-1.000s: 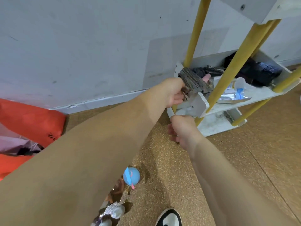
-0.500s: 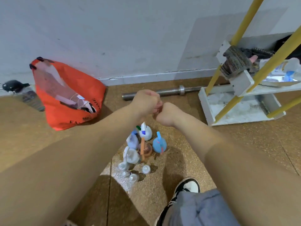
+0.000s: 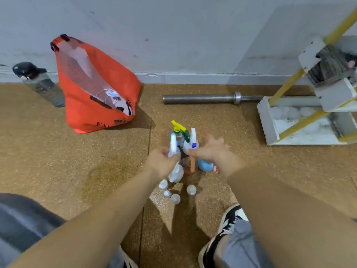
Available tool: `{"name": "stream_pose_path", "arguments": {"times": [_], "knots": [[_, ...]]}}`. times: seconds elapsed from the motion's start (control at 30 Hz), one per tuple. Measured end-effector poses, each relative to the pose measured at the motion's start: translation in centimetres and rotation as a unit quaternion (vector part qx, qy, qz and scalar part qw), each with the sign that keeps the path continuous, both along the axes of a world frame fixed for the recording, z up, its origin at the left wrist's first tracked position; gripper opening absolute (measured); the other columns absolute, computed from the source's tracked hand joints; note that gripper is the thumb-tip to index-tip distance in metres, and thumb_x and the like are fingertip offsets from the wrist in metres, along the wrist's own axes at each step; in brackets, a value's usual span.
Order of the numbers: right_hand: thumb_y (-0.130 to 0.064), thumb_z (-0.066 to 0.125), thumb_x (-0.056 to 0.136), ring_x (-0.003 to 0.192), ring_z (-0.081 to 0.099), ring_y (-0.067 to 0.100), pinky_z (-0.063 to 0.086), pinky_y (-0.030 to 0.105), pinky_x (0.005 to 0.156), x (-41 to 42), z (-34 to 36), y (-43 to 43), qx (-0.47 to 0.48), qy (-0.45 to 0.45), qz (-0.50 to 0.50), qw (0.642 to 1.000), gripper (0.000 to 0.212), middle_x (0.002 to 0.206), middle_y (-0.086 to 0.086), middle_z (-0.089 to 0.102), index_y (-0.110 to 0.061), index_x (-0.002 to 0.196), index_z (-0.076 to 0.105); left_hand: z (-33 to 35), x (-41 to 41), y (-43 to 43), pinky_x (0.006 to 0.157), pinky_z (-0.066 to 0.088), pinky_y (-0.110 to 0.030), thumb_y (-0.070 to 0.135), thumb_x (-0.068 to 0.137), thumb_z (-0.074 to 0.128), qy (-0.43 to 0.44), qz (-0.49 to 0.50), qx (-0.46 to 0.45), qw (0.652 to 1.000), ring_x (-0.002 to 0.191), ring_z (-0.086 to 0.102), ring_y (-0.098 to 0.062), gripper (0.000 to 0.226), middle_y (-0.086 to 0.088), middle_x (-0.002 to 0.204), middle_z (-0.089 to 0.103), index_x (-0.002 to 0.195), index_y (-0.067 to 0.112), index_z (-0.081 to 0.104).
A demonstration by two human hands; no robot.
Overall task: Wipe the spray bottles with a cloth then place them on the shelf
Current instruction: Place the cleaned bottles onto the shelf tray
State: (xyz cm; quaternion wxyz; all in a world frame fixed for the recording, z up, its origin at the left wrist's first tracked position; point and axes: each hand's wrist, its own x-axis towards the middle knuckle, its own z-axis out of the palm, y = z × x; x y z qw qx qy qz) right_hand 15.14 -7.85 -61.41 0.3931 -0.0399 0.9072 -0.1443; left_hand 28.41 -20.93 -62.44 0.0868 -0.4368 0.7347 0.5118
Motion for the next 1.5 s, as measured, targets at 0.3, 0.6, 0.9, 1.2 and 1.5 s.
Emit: {"name": "stream_pose_path", "arguments": {"times": [0.3, 0.6, 0.9, 1.2, 1.5], "knots": [[-0.069, 0.075, 0.071, 0.148, 0.02, 0.033, 0.036, 0.047, 0.114, 3.1, -8.2, 2.0, -0.086, 0.061, -0.044, 0.993, 0.114, 0.156, 0.005, 0.025, -0.024, 0.161, 0.022, -5.9, -0.9, 0.9, 0.074, 0.051, -0.03, 0.02, 0.076, 0.069, -0.007, 0.033, 0.077, 0.996, 0.095, 0.067, -0.021, 0.047, -0.004, 0.108, 0.069, 0.122, 0.018, 0.064], [-0.018, 0.071, 0.085, 0.134, 0.035, 0.037, 0.038, 0.037, 0.1, 1.3, -9.5, 0.0, -0.117, 0.09, -0.167, 0.975, 0.074, 0.151, 0.009, 0.038, -0.023, 0.154, 0.043, -5.4, -2.6, -1.7, 0.059, 0.051, -0.03, -0.012, 0.09, 0.051, 0.004, 0.248, 0.221, 0.943, 0.09, 0.05, -0.021, 0.047, -0.007, 0.111, 0.054, 0.13, 0.013, 0.057], [-0.018, 0.072, 0.083, 0.123, 0.043, 0.04, 0.059, 0.055, 0.089, 1.0, -9.5, -0.5, -0.058, -0.04, -0.256, 0.964, 0.077, 0.142, 0.0, 0.017, -0.035, 0.152, 0.04, -4.1, -5.2, -3.3, 0.054, 0.032, -0.03, -0.008, 0.091, 0.046, 0.036, 0.297, 0.174, 0.938, 0.072, 0.048, -0.024, 0.031, -0.011, 0.089, 0.057, 0.11, 0.012, 0.062], [0.009, 0.061, 0.083, 0.107, 0.06, 0.028, 0.065, 0.051, 0.069, 1.7, -8.5, -0.3, -0.223, -0.074, -0.378, 0.895, 0.071, 0.15, -0.004, 0.041, -0.034, 0.14, 0.057, -3.3, -8.5, -3.4, 0.086, 0.058, -0.047, 0.039, 0.093, 0.076, -0.076, 0.063, 0.095, 0.991, 0.116, 0.064, -0.034, 0.069, -0.017, 0.134, 0.059, 0.147, 0.01, 0.045], [0.018, 0.046, 0.088, 0.082, 0.064, 0.029, 0.041, 0.028, 0.046, -2.1, -7.0, 0.1, -0.215, -0.128, -0.389, 0.887, 0.081, 0.11, 0.006, 0.061, -0.034, 0.149, 0.048, -4.6, -9.7, -3.3, 0.059, 0.057, -0.036, 0.051, 0.098, 0.061, -0.14, 0.025, 0.21, 0.967, 0.093, 0.071, -0.027, 0.041, -0.013, 0.116, 0.061, 0.125, 0.02, 0.057]]}}
